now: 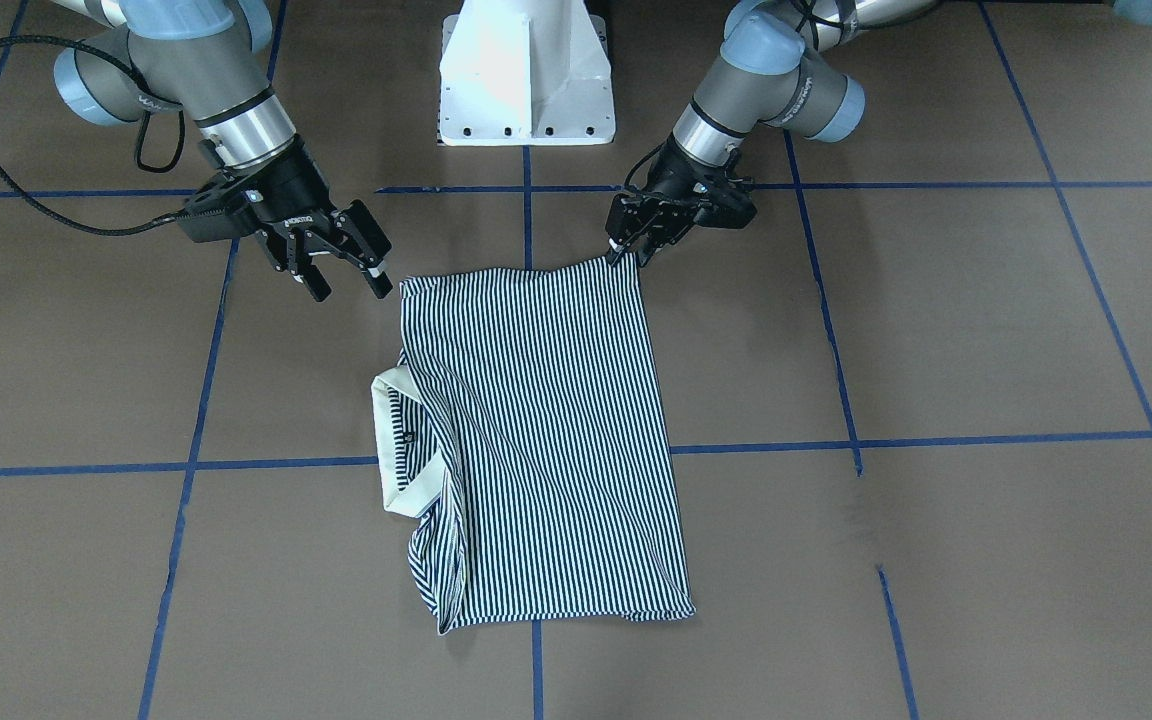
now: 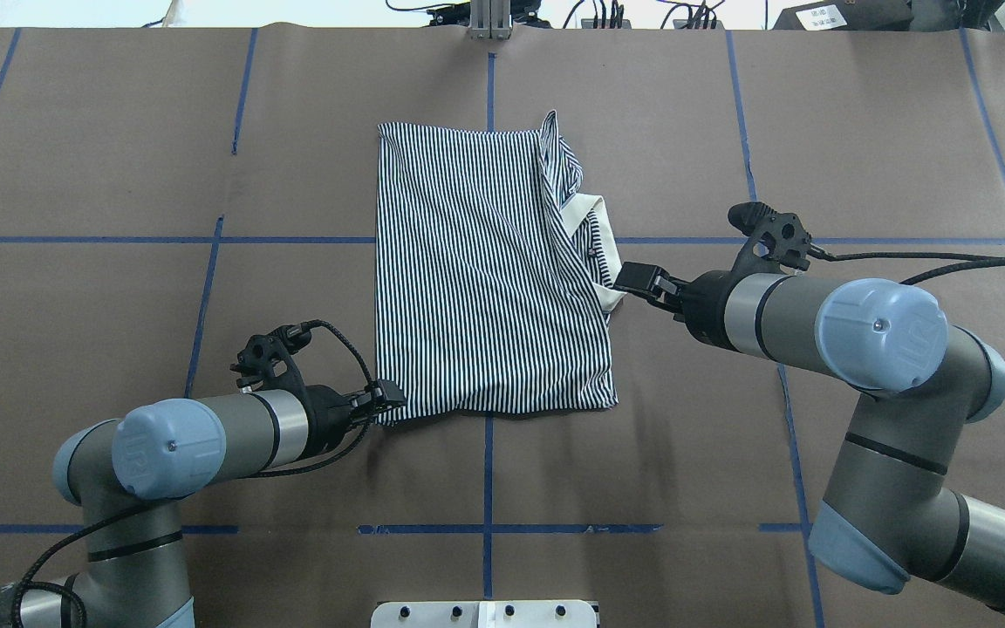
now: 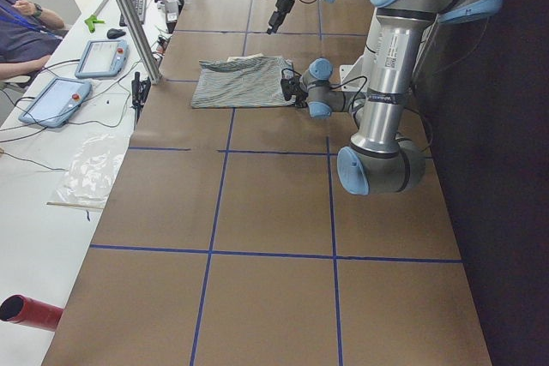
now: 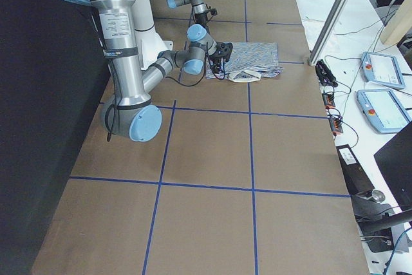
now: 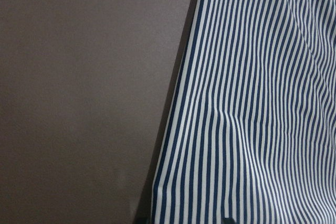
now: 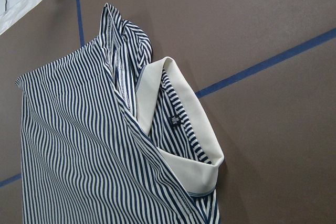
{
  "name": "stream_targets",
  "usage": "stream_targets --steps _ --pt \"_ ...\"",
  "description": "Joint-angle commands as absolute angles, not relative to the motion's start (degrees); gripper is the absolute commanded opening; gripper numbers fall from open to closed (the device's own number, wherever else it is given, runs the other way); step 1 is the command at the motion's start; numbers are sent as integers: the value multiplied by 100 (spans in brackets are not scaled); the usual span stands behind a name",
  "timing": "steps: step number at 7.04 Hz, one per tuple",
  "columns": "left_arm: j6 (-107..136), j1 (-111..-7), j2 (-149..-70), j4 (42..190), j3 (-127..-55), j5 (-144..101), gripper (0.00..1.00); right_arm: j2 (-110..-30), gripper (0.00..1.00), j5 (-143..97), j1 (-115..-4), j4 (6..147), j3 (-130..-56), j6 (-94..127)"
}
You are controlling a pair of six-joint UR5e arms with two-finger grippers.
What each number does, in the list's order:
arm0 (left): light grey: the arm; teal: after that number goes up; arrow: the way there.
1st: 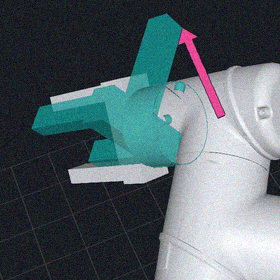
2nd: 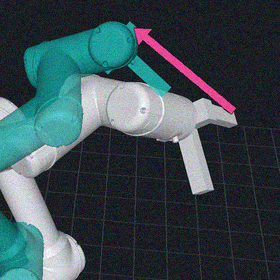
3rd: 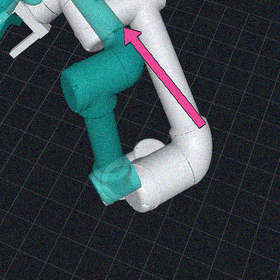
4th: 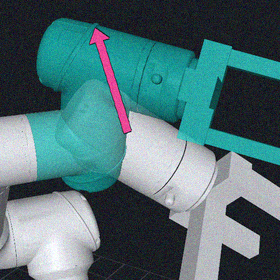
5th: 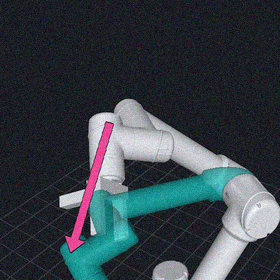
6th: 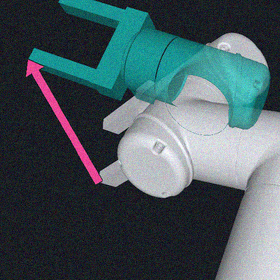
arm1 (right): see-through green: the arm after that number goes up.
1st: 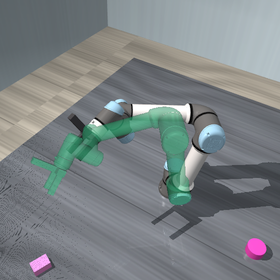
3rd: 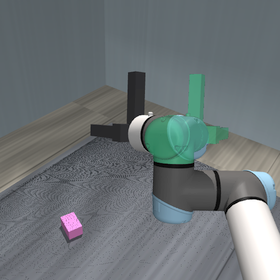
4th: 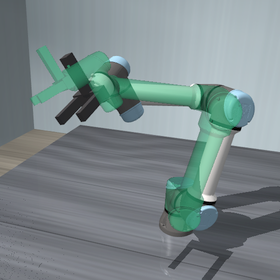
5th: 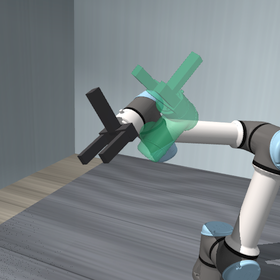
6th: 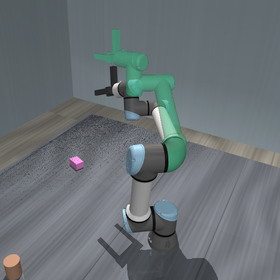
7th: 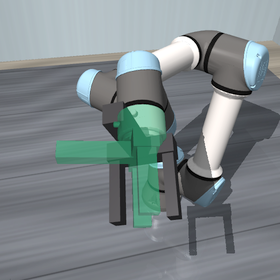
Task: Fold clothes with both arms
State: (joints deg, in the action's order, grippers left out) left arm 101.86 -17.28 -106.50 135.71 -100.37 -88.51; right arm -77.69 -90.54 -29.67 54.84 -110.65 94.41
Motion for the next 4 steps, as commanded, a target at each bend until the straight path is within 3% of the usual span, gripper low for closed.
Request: stream_targets --steps 1,2,3,4 --pt "10187 -1696 -10661 13570 -10037 -8851 56 -7770 100 -9053 -2971 5484 -11065 9448" --pt "10187 -1696 -10670 13570 -10037 -8851 52 -7770 100 -9053 -2962 5484 -11065 9448" --pt "10187 -1696 -10679 13570 -10037 -8851 31 -7770 100 -9053 -2971 5484 -11065 9448" --pt "10187 -1696 -10696 13570 -10020 -8859 25 -7770 100 -9053 -2962 5484 -11065 9448"
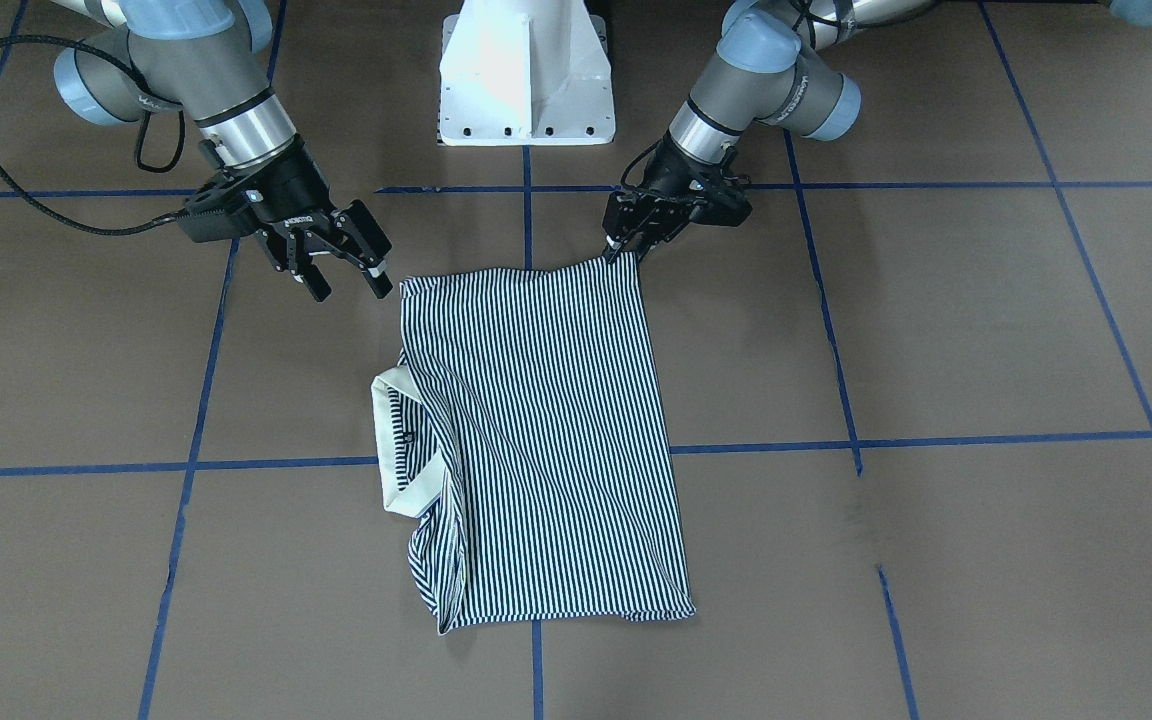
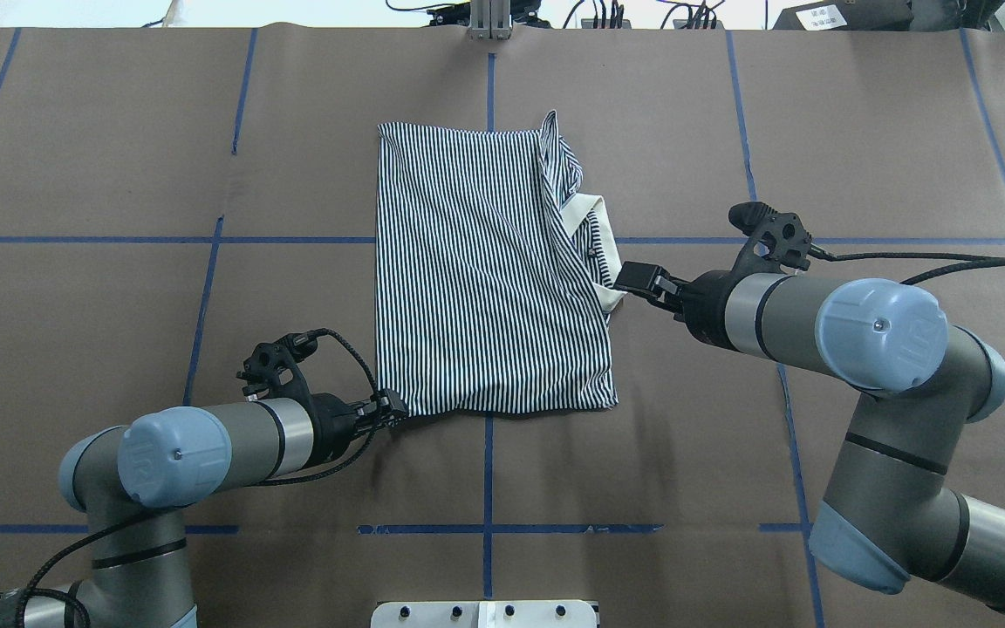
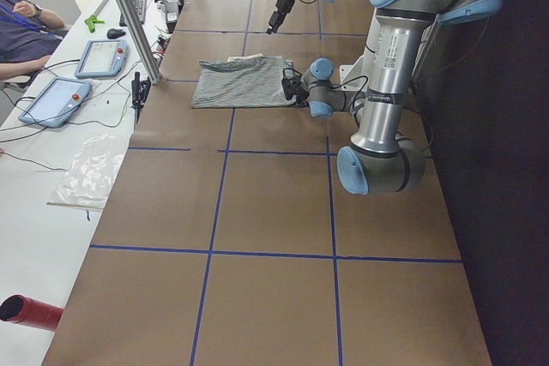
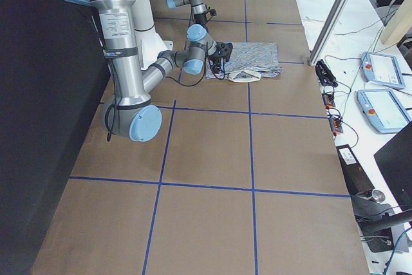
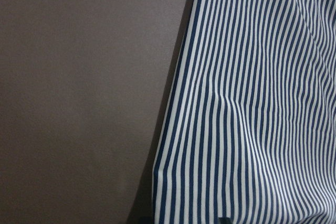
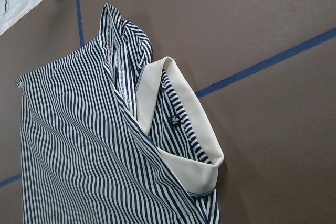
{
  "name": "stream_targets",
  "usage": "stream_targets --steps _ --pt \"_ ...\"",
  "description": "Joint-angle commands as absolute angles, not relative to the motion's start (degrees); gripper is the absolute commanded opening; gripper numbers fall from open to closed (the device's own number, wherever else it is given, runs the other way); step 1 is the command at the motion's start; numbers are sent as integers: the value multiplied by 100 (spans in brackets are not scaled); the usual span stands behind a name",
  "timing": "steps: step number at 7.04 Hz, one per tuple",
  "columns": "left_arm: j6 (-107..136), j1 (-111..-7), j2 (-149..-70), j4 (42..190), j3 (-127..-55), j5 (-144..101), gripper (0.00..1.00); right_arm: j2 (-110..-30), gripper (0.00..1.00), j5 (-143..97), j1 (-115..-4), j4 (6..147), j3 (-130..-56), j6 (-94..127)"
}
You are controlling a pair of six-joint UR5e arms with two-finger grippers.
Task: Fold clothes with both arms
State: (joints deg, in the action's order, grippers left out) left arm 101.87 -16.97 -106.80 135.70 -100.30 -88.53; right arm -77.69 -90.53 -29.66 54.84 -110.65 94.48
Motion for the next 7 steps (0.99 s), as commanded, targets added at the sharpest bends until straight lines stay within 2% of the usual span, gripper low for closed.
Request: stream_targets --steps 1,3,4,6,7 --pt "10187 -1696 -10679 13570 -10011 -8859 25 -7770 100 -9053 -2962 5484 -11065 9448" --pt "10178 -1696 -10670 13570 -10011 -8868 25 -7770 100 -9053 -2962 5484 -11057 9474" --pt "10178 -1696 -10696 13570 -10028 -8868 0 -7735 98 -9053 -2945 5554 -11057 9718" --pt "10169 -1696 -10696 13570 -10028 -8868 0 -7438 80 -8600 -2482 6113 -11057 10937" --pt "10178 -1696 -10714 13570 -10037 -8868 0 -7044 72 -8361 -2200 6892 -11031 11282"
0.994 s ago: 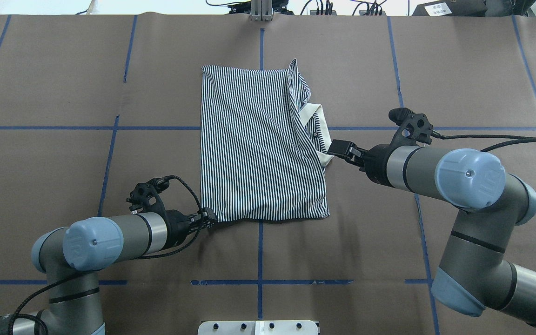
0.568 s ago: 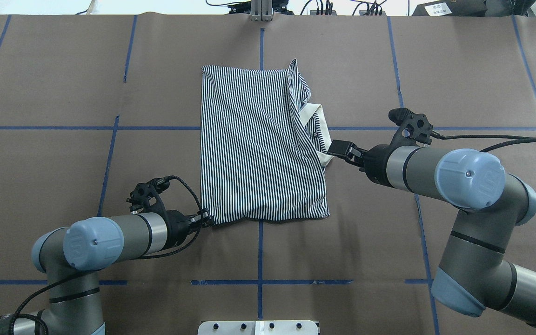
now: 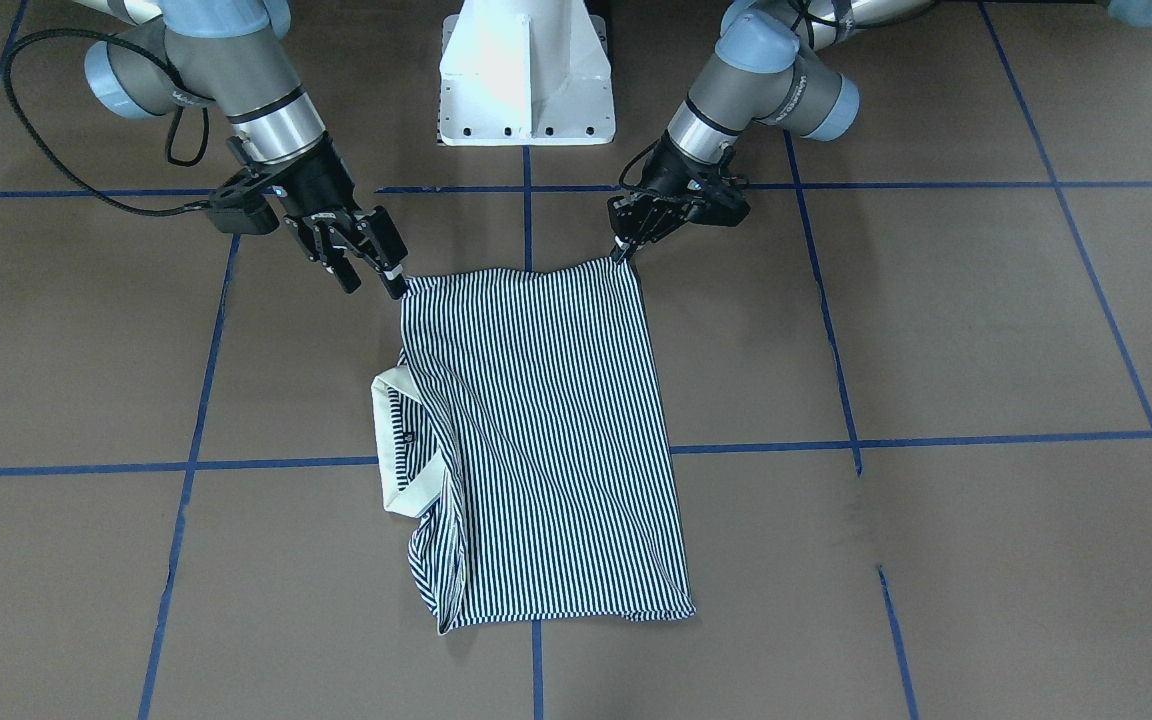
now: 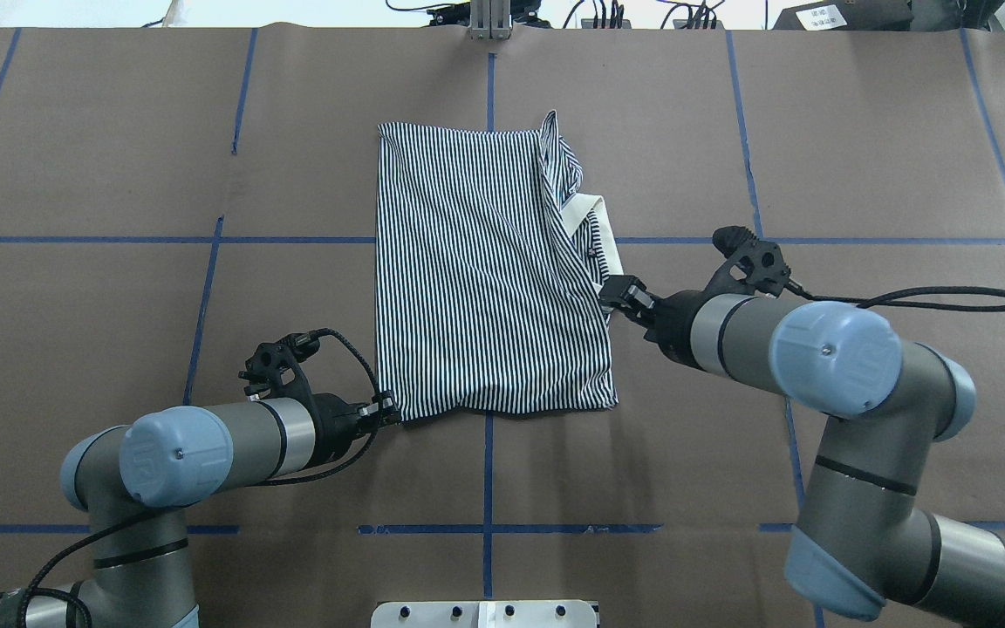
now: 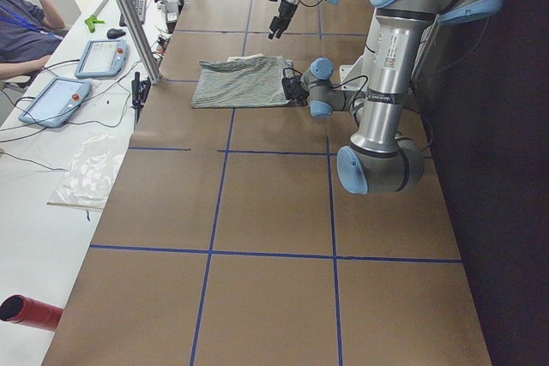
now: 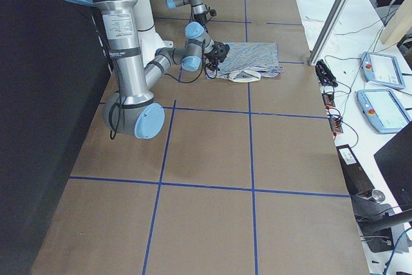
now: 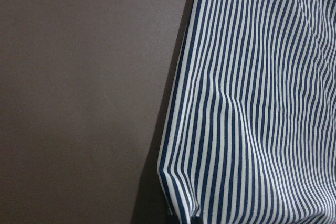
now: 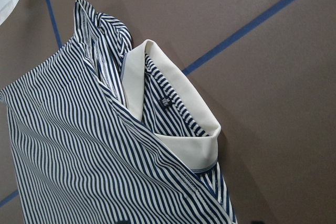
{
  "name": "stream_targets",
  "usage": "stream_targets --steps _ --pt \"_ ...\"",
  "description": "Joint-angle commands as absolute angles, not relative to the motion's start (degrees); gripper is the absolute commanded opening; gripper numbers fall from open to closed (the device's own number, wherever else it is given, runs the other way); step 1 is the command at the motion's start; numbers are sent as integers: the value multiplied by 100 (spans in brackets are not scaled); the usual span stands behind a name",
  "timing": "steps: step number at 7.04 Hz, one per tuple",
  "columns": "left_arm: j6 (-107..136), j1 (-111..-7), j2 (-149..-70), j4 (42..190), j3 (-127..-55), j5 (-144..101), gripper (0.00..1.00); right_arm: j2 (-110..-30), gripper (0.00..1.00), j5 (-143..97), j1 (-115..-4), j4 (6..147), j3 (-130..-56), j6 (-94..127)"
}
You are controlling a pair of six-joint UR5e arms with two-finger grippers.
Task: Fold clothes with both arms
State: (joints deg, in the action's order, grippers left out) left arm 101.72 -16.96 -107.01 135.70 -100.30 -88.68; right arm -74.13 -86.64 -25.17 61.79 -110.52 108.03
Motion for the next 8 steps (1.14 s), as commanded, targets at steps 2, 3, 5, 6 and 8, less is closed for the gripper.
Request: stream_targets --steps 2,3,5,6,8 --pt "10178 -1679 -10714 13570 -10063 -8868 0 -6532 71 -8350 -1812 8046 -10934 11513" --pt "10178 -1679 -10723 13579 -10081 -8868 0 -6243 72 -8358 -1784 8286 -10586 11496" --pt "10178 -1679 -10723 13579 -10107 -8868 0 -5959 73 -8367 -1793 8411 -10117 11409" --pt "10178 -1679 -10714 13579 -10107 -8868 0 -5889 73 -8385 -1793 8568 -10090 11391" --pt "10178 -1679 -10723 13579 -10107 -8859 0 -5766 73 -8411 -1784 8815 -9916 11373"
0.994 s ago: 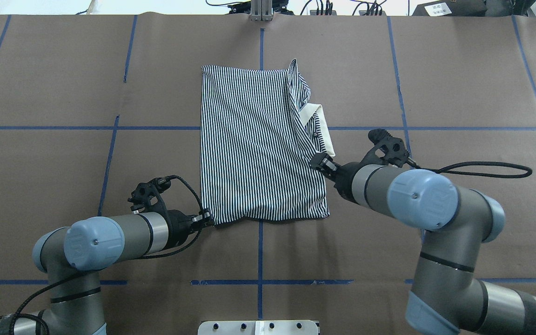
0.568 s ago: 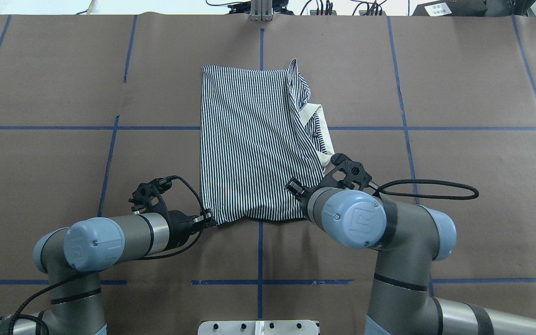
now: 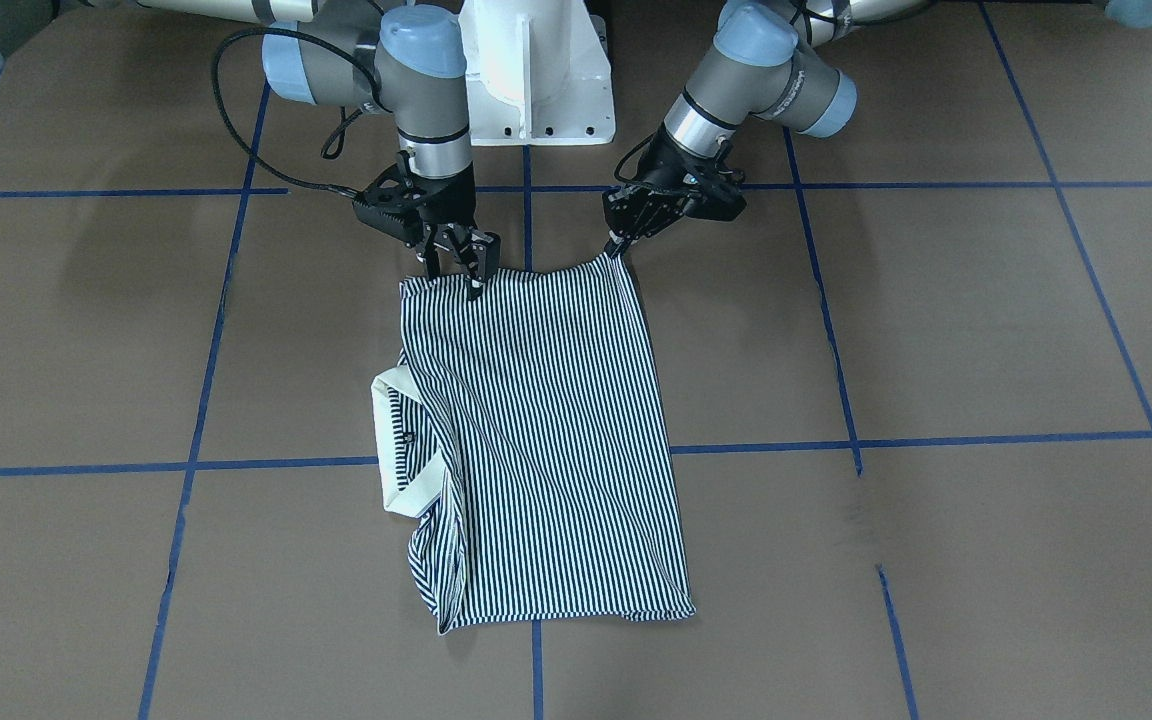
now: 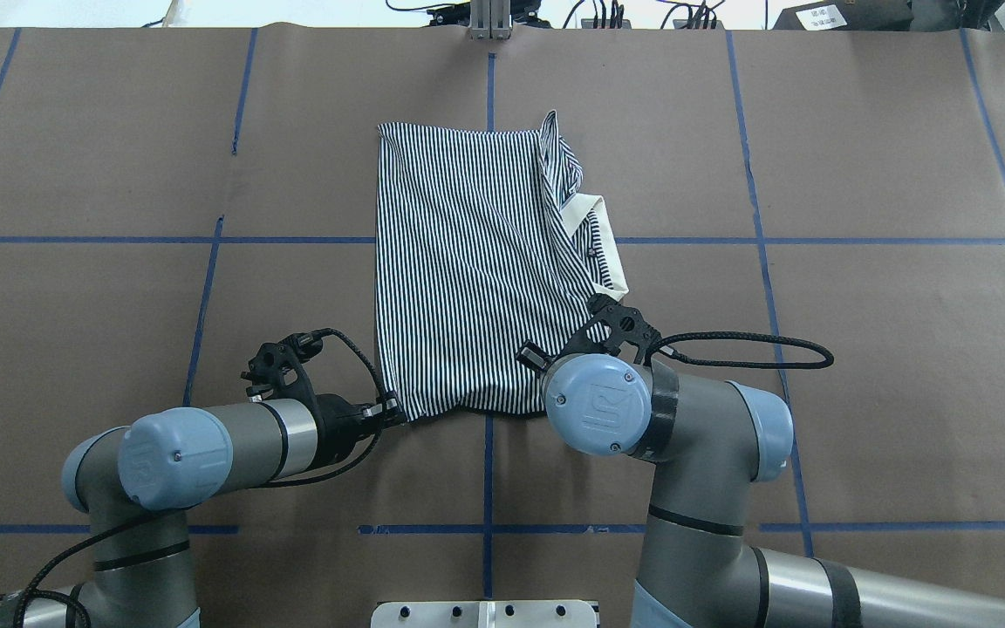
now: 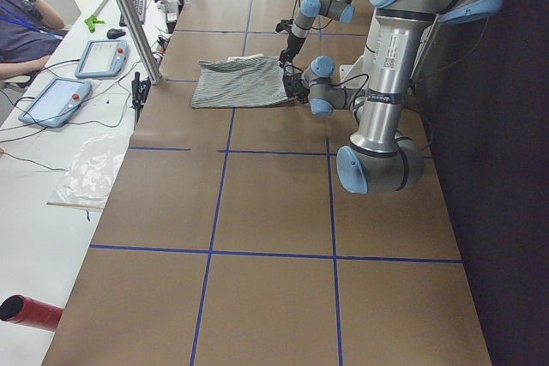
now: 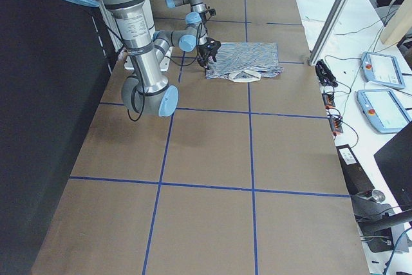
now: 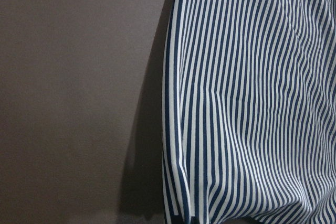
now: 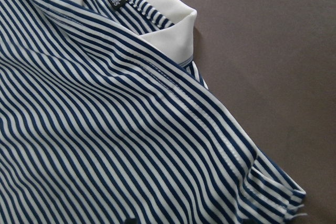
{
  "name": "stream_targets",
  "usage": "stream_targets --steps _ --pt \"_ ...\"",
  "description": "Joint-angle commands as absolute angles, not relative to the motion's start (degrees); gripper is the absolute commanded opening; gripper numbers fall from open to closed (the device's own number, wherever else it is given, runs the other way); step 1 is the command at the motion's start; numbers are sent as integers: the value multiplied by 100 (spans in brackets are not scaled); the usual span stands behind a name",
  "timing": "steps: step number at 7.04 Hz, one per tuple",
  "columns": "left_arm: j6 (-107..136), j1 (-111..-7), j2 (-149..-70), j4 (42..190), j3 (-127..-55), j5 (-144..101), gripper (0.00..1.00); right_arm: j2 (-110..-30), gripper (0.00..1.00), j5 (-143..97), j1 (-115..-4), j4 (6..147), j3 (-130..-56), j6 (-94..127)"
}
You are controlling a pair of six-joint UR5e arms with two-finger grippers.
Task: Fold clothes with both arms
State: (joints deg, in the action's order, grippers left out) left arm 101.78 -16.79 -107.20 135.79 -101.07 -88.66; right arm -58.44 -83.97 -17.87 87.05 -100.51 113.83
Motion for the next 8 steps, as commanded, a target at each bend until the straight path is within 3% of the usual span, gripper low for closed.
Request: stream_targets --steps 1,7,8 --pt "10178 -1679 -10714 13579 -10107 -8859 0 -5661 73 -8411 -1784 8807 -9731 11364" --pt "10178 -1679 -10705 13579 -10107 -8851 0 -5537 73 -8420 -1775 8807 -9571 11373" --pt "10178 -1679 -10705 13579 -10107 -8851 0 -5528 64 -8420 -1775 8798 -9571 11408"
